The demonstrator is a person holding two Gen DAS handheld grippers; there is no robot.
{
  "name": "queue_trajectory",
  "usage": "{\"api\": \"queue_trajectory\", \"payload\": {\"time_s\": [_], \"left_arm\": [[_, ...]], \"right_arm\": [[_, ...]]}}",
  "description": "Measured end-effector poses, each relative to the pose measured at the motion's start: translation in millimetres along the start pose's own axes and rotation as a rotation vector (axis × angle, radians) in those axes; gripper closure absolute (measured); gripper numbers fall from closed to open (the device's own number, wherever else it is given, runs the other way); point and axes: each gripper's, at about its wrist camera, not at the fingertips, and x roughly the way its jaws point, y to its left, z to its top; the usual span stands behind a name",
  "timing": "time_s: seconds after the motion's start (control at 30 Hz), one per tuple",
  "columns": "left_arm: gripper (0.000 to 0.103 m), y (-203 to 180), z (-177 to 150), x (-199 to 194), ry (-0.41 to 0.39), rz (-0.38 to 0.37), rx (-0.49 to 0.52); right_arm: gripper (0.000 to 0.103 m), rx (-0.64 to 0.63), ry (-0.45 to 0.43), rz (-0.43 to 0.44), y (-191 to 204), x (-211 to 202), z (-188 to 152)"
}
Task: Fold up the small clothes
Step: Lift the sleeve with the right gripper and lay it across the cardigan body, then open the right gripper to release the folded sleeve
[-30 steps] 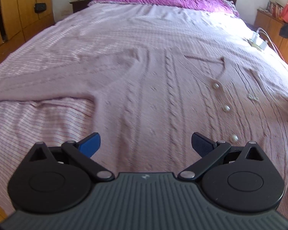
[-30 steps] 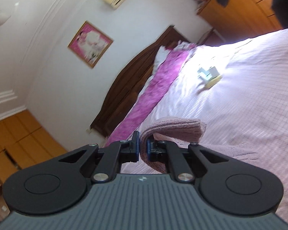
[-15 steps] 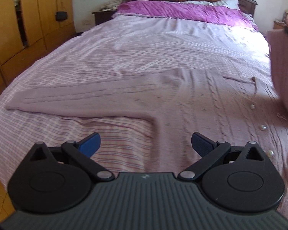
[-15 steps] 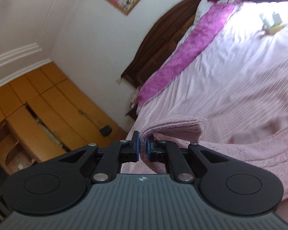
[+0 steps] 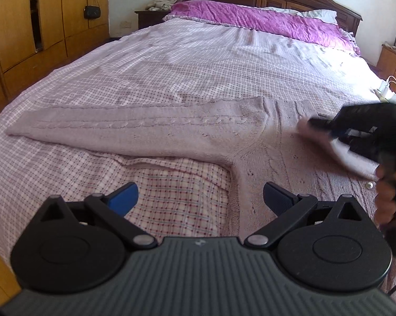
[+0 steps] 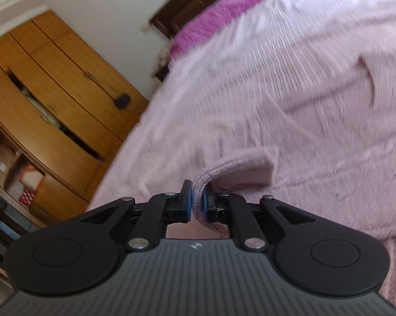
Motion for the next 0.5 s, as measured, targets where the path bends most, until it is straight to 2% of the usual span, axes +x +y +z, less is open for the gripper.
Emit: {"api": "queue_trajectory", "payload": {"time_s": [0.1, 0.17, 0.23, 0.3, 0.37, 0.5], "left_arm": [[0.0, -5.3, 3.0, 4.3, -0.006, -0.01, 0.007], [0.0, -9.2, 3.7, 7.4, -0.007, -0.02, 0.009], [0.0, -13.2, 4.3, 11.9, -0.002, -0.034, 0.007], [0.0, -17.4, 4.2, 15.4, 0.005, -0.049, 0.005], [0.0, -22.6, 3.9, 17.4, 0.008, -0.063, 0.008], [0.0, -33.4, 4.4, 19.2, 0.007, -0.081, 0.029]], "right_arm": [[0.077, -0.014, 0.082, -0.032, -12.1, 10.0, -5.3], [0.071, -0.019, 0.084, -0.015, -18.2, 7.6, -8.5], [0.054, -0.026, 0.088, 0.003, -18.8, -0.2, -10.4], [0.028, -0.053, 0.085, 0.018, -15.8, -12.1, -10.6], [0.016, -0.095, 0.066, 0.031, -13.1, -29.4, -12.3], [0.012, -0.139, 0.042, 0.034, -16.8, -69.5, -12.0]]}}
